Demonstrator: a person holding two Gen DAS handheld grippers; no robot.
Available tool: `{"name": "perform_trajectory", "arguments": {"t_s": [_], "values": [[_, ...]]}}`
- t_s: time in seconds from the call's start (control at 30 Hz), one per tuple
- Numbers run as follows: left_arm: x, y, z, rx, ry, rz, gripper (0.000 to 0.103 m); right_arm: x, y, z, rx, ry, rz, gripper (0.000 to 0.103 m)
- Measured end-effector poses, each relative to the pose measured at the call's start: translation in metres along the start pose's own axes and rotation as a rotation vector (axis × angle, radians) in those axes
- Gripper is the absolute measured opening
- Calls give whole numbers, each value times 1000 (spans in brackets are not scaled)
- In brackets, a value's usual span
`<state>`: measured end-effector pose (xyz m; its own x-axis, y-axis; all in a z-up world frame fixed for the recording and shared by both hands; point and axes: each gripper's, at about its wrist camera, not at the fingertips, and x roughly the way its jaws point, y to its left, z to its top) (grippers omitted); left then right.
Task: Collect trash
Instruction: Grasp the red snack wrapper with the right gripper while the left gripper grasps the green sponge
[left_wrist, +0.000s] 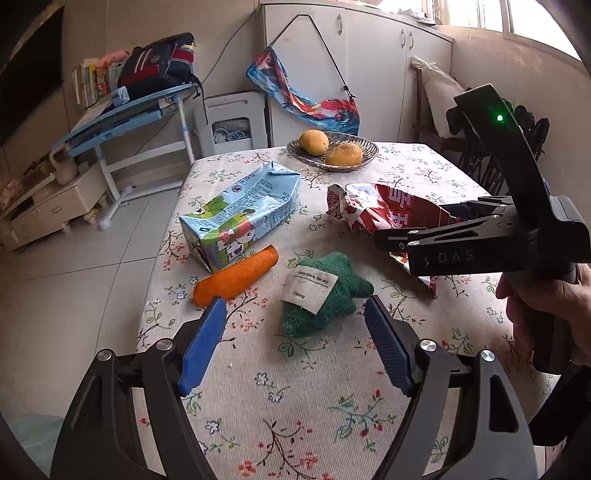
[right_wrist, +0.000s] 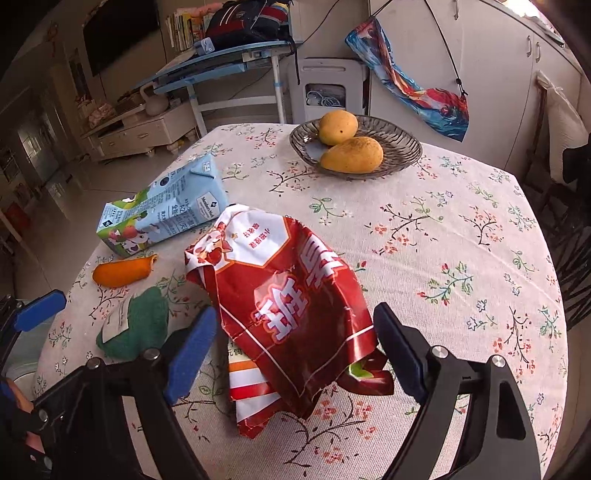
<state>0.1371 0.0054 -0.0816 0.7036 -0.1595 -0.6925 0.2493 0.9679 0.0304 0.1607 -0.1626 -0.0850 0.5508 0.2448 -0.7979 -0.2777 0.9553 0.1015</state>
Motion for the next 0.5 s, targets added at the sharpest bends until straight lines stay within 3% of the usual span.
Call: {"name": "perform_trajectory", "arguments": {"t_s": [0.2,0.4,0.5], "values": [[27,2,10,-29,40,-34,74,-3,-7,-6,22,28,60,31],[38,6,17,-74,50,-68,74,-36,-16,-17,57,34,88,26],[44,5,18,-82,67,-86,60,-57,-21,-31,85,39,95,26]]}}
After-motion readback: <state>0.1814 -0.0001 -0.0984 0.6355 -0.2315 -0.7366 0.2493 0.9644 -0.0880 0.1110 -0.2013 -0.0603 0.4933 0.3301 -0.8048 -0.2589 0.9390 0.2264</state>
